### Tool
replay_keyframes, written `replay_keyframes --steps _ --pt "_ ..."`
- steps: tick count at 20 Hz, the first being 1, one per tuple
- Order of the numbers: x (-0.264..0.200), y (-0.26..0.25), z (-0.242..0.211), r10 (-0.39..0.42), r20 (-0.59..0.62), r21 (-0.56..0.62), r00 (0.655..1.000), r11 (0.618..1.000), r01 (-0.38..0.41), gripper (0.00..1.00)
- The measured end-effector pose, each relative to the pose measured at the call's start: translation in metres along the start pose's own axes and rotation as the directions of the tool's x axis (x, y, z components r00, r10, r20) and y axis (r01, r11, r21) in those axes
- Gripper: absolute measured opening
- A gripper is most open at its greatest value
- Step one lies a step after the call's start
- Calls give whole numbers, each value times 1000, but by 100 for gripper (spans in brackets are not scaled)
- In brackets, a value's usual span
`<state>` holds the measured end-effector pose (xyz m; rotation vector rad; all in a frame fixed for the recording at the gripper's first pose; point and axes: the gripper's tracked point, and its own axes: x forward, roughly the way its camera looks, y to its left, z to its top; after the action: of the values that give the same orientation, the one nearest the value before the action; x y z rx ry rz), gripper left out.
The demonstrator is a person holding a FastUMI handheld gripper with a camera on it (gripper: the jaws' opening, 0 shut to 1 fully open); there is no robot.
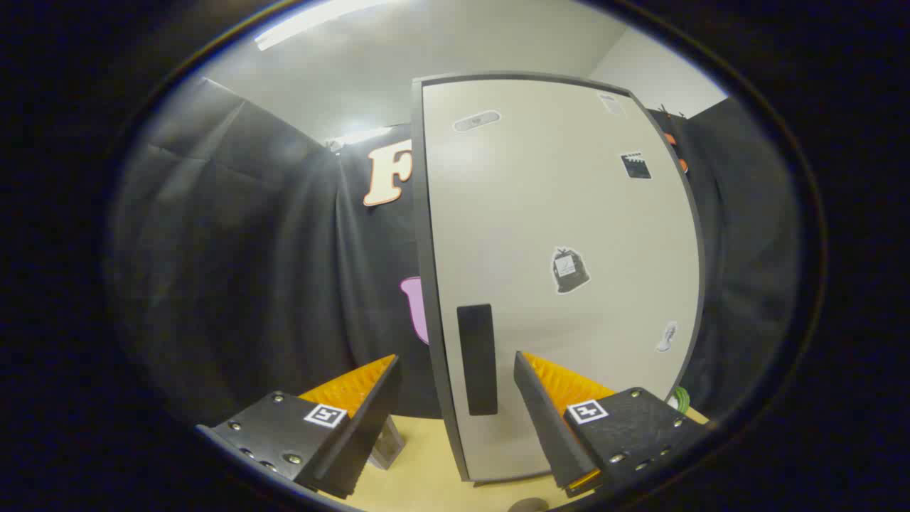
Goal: Open the shoe cabinet door, grab the shoes and put them into the shoe cabinet, then close the shoe cabinet door.
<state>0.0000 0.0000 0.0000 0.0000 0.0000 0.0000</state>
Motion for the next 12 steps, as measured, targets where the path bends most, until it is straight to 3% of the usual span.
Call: replay_keyframes --steps 12 --pt "28 -6 -7 -40 7 -10 999 999 40 97"
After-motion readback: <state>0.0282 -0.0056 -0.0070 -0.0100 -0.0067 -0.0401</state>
